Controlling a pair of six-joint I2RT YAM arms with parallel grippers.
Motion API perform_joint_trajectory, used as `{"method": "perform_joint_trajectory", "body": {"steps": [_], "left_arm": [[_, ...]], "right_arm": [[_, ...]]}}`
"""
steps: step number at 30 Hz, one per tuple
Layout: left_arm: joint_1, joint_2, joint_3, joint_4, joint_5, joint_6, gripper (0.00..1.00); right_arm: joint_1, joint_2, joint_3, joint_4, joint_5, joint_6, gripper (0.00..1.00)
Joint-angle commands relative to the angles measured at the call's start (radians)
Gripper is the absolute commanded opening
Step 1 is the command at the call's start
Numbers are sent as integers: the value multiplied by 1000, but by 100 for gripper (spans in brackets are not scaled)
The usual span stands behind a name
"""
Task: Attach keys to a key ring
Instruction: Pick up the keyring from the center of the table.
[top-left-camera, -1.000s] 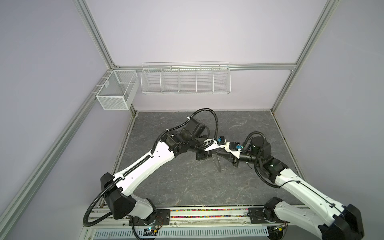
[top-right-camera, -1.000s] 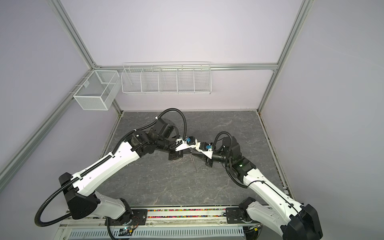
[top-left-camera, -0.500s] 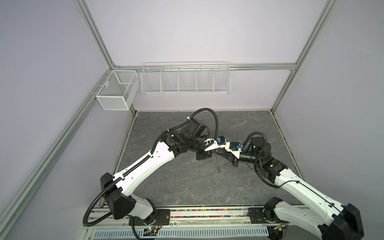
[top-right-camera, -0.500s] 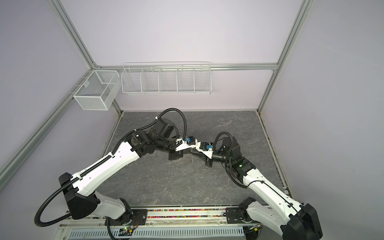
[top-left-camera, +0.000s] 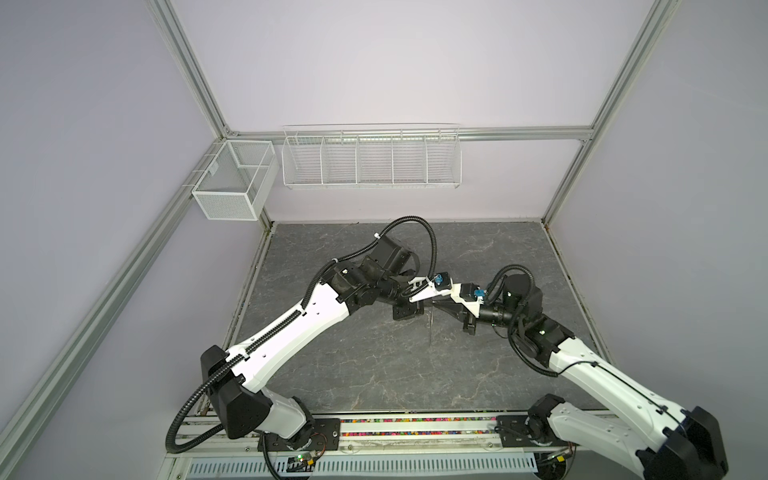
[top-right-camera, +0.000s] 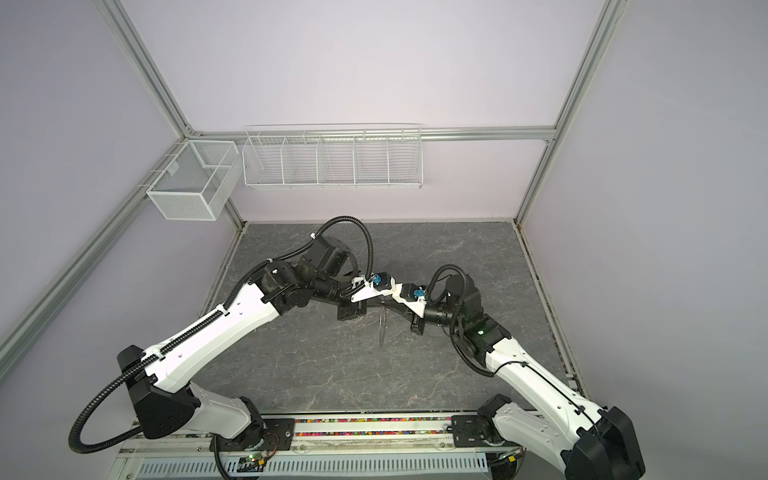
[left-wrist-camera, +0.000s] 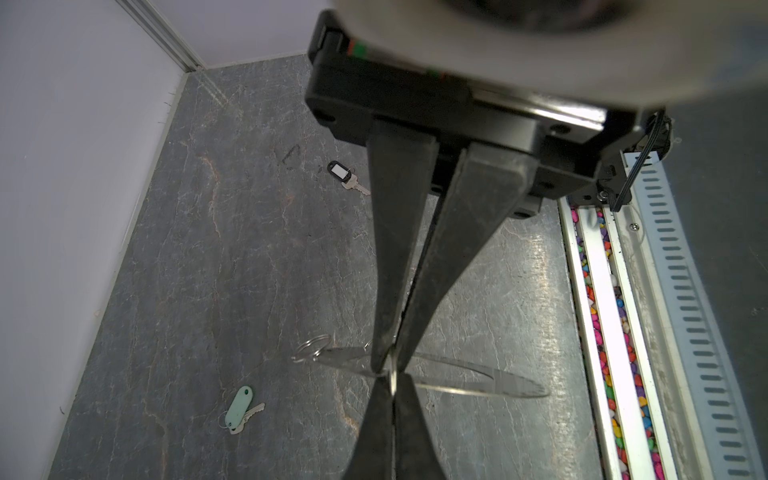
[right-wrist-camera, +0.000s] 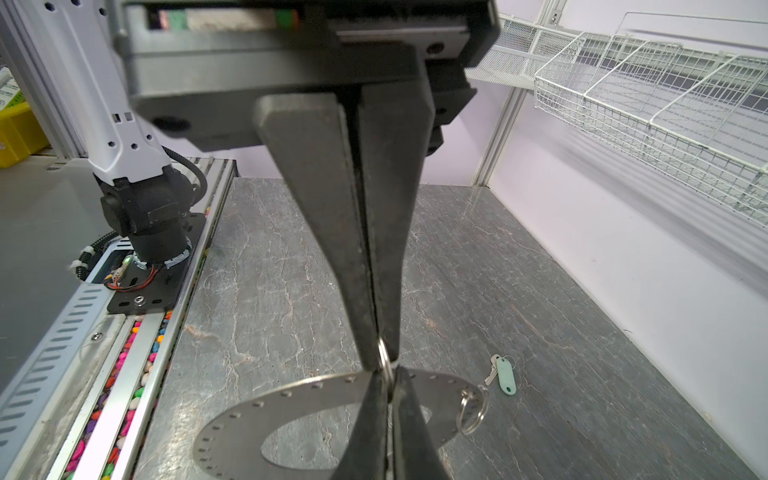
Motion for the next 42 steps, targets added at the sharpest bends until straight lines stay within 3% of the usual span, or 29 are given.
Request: {"method": "perform_joint_trajectory", "body": {"steps": [1,5,7,10,15,18,29,42], "left_arm": [[-10,-1,-24,21,-26,20,4],[-2,-71,-120,154,-62,-7,36],[28,-118,-183,236,-42,-30,41],[94,-210,-311,403,42,-77,41],[144,-408,-680,929,103,-172,38],[162,-418,-748,1081,181,-255,35],[161,-325,-779,1259,353,-350,25],[161,-291,-783,1296,355,-357,20]], "right_arm": [[4,1,-17,104,-30,33,7],[-1,10,-27,126,-29,57,7],[-4,12,-28,129,-28,61,7],[-9,13,-26,137,-24,65,7],[-17,19,-11,145,-42,77,7],[-21,21,-3,165,-52,96,7],[-24,11,26,167,-69,125,7],[-24,-7,16,208,-100,152,7]]}}
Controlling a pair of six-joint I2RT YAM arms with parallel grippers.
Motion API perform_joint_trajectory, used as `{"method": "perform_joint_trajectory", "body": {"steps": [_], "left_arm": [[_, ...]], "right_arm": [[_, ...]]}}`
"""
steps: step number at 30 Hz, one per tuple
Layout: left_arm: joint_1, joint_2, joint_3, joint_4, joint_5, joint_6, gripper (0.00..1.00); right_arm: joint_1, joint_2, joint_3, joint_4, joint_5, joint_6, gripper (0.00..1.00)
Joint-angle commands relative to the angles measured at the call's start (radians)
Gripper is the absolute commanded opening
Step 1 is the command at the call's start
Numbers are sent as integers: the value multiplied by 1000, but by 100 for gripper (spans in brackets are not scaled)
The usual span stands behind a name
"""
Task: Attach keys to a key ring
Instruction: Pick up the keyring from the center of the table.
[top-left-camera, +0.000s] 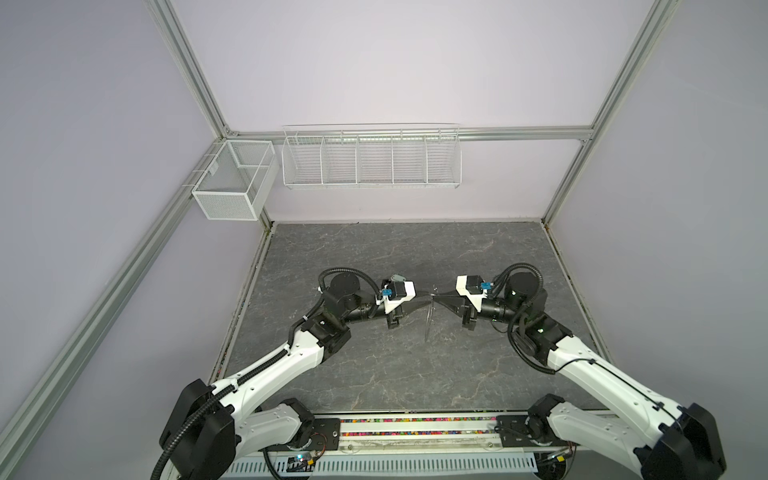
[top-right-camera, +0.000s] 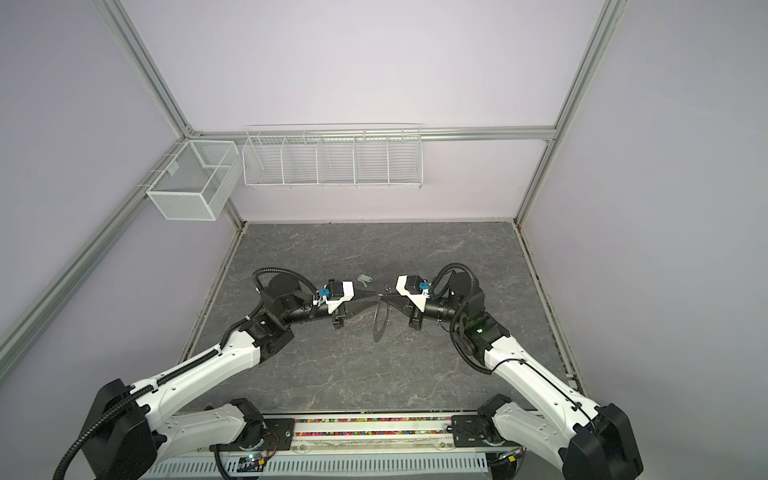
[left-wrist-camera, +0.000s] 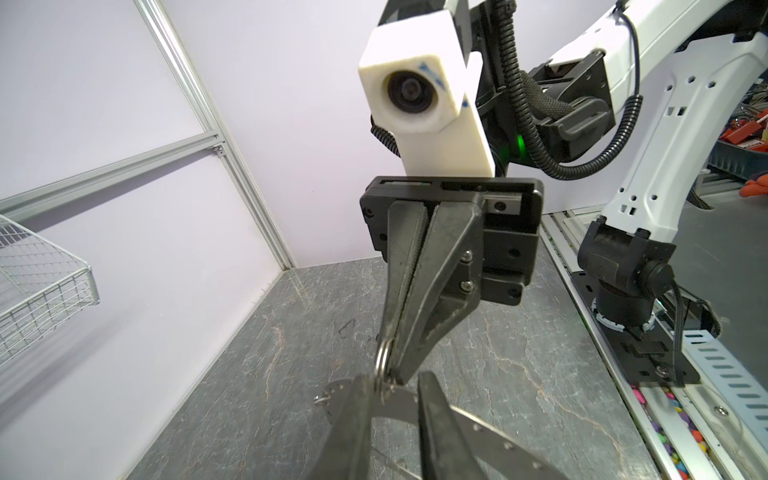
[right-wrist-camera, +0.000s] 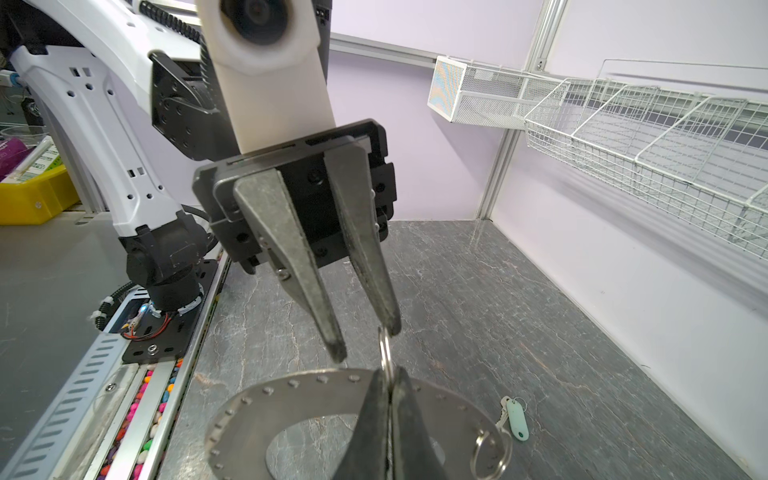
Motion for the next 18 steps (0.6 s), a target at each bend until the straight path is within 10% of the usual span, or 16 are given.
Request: {"method": "perform_joint_trajectory", "body": {"steps": [1,13,18], "left_arm": [[3,10,-11,40,17,-21,19],[3,42,8,78,45,-40,0],[2,30,96,-156,6,22,0]], "right_arm": [[-6,-25,16,56,-37,19,7],[-5,-17,26,20,-56,6,7],[-6,-38,36,-87,46,-63,31]]}}
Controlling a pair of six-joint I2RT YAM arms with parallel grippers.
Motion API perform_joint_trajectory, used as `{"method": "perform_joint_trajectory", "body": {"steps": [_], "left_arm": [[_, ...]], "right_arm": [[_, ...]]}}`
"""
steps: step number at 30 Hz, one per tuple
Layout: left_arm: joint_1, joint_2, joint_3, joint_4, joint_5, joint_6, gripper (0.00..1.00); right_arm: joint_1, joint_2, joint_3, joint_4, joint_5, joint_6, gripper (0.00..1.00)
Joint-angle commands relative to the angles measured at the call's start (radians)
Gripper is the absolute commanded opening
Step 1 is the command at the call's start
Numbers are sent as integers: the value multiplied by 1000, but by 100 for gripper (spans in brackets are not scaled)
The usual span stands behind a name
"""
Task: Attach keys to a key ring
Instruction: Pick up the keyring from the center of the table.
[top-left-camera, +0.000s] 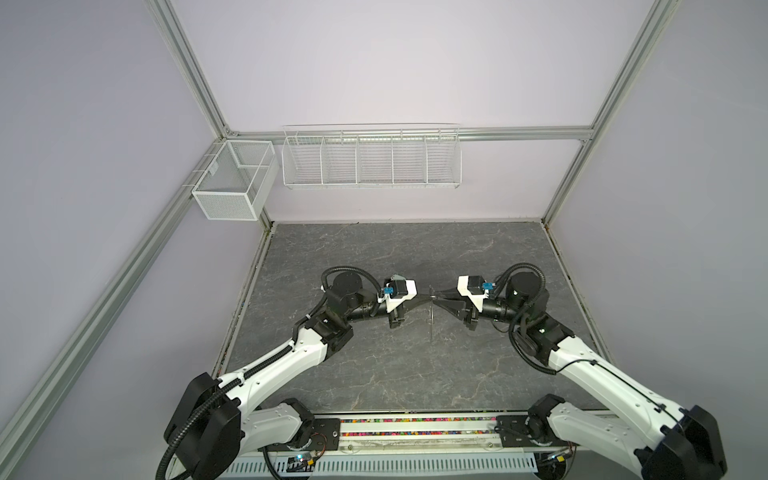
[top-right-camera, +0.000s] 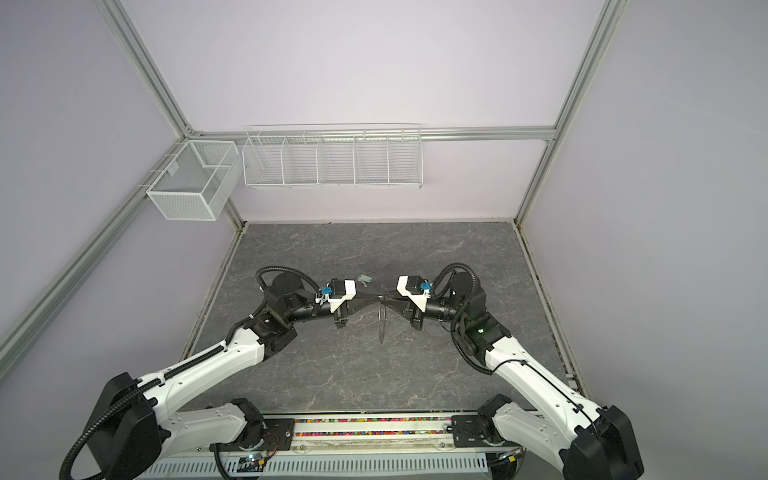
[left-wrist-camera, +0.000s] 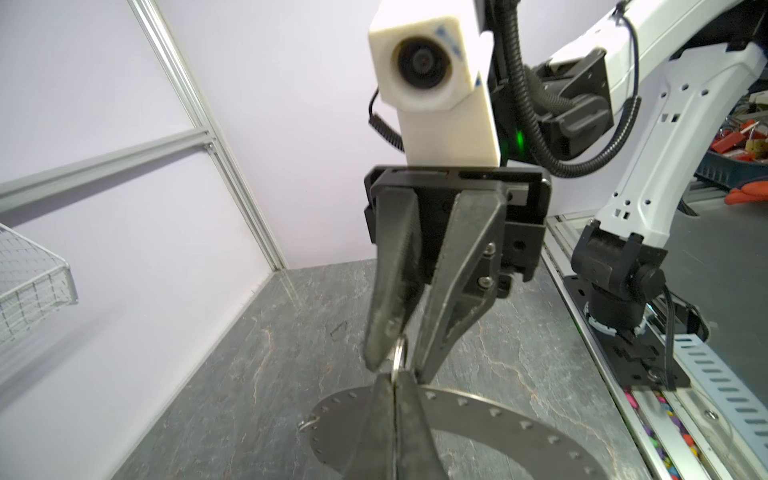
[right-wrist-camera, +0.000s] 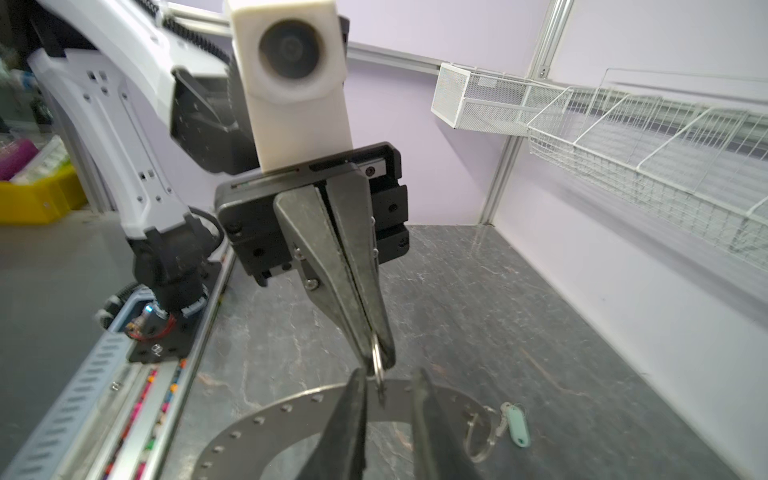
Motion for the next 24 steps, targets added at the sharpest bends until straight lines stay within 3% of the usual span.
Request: {"method": "perform_joint_trajectory", "body": {"steps": [1,6,13,18,24], "left_arm": [[1,-2,126,-246,-31,69,0],[-19,31,332,-690,-141,209,0],[-75,156,601,-1106,-283,276,0],[-95,224,723,-1207,-312,273,0],[-100,233,737,-1198,-292,280,0]], "right_arm": [[-3,-40,26,-92,72,-69,32],[-6,-104,3,-165,182,-143,42],[-3,-89,21,-179,158,-150,42],[-2,-58,25,-151,117,-136,38],[-2,-39,16,-133,105,-124,34]]}}
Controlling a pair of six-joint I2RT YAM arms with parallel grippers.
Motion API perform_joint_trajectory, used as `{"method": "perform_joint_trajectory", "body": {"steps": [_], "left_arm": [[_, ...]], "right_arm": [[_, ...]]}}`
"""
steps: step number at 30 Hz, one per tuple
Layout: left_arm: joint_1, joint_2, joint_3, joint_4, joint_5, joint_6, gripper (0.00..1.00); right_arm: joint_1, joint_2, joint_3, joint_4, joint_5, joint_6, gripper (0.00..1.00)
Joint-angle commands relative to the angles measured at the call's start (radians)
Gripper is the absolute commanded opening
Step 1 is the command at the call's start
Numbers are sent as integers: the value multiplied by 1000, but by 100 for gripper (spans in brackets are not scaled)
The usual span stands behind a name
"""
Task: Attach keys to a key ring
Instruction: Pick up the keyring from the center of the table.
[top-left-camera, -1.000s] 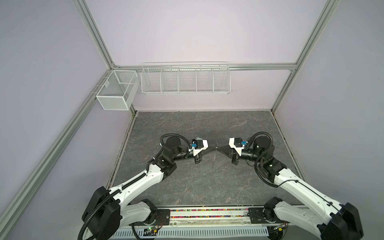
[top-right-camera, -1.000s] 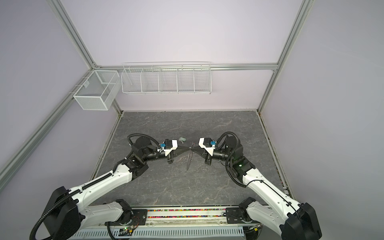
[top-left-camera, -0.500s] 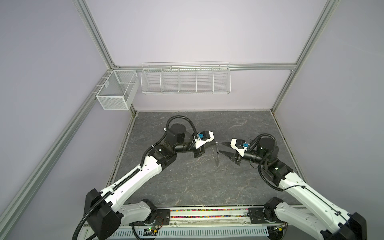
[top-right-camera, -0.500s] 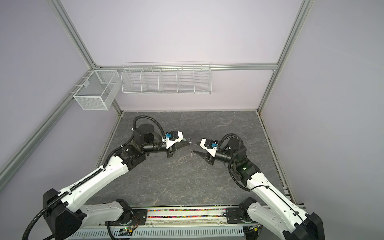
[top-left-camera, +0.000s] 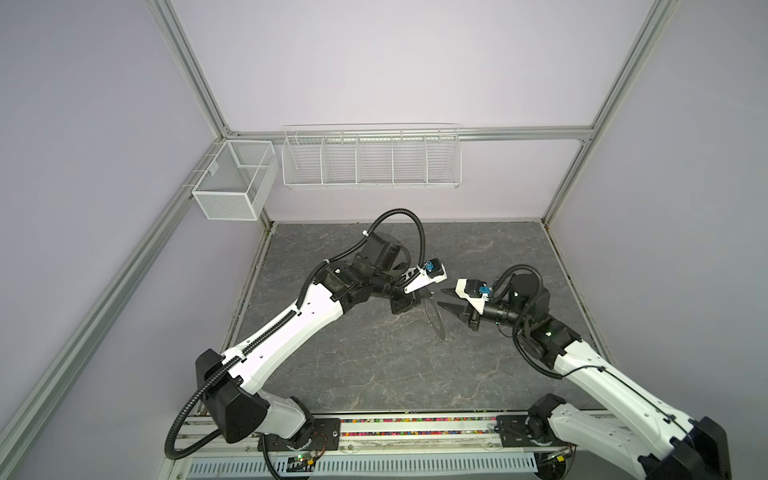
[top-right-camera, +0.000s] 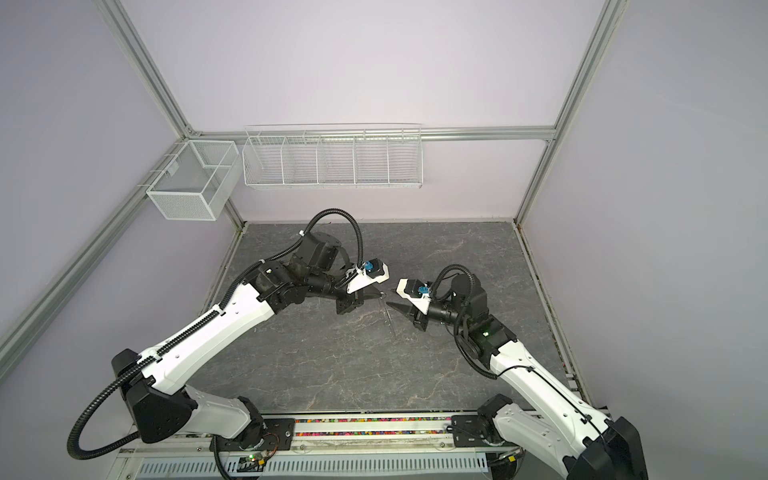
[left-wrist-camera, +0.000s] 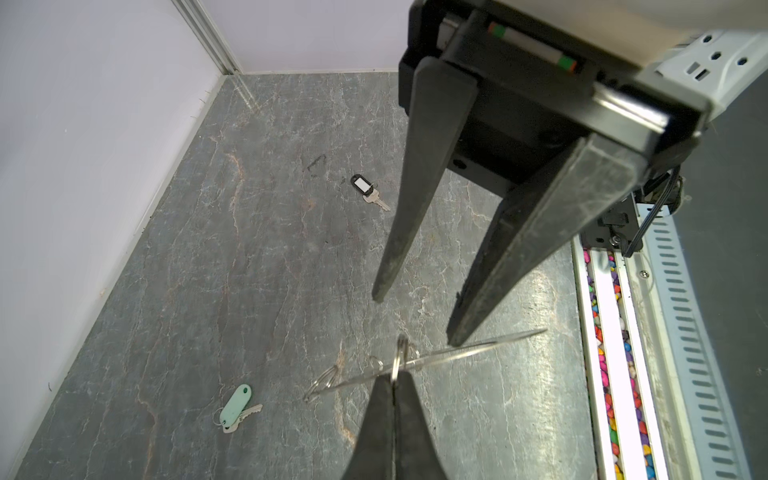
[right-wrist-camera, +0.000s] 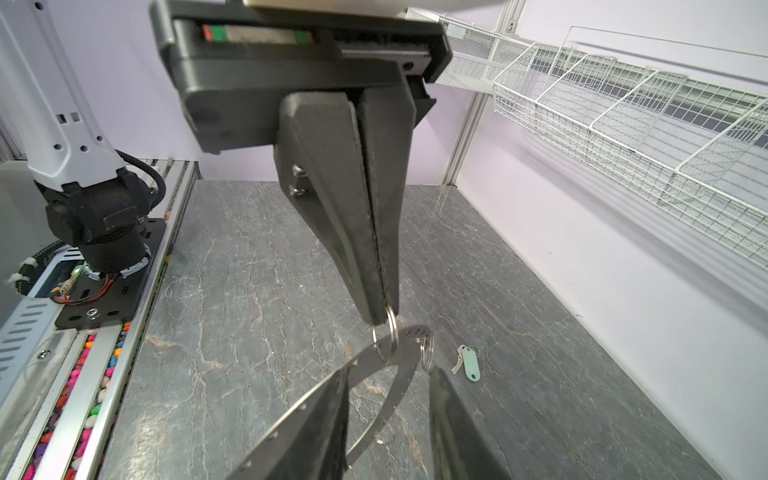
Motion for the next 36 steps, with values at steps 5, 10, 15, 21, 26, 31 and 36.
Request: {"method": "perform_joint_trajectory", "body": {"steps": [5,10,15,21,26,31,36], "left_arm": [[-13,18,43,-60,19,37,0],[-17,28,54,-60,25,40,0],[-16,28,54,-51,38,44,0],[-16,26,51,-57,47,63,0],[-16,4,17,-11,44,83,0],[7,-83,-114,144,32,79,26],[108,-244,-421,528,180,22,23]], "right_arm": [[-2,22,11,61,-41,22,30],[-3,51,25,62,-70,25,27],[0,69,36,50,-80,17,23],[-2,73,35,49,-83,12,10],[-1,84,43,34,-101,13,7],[-6,73,22,88,-91,59,7],[-9,71,10,163,-96,122,7]]}}
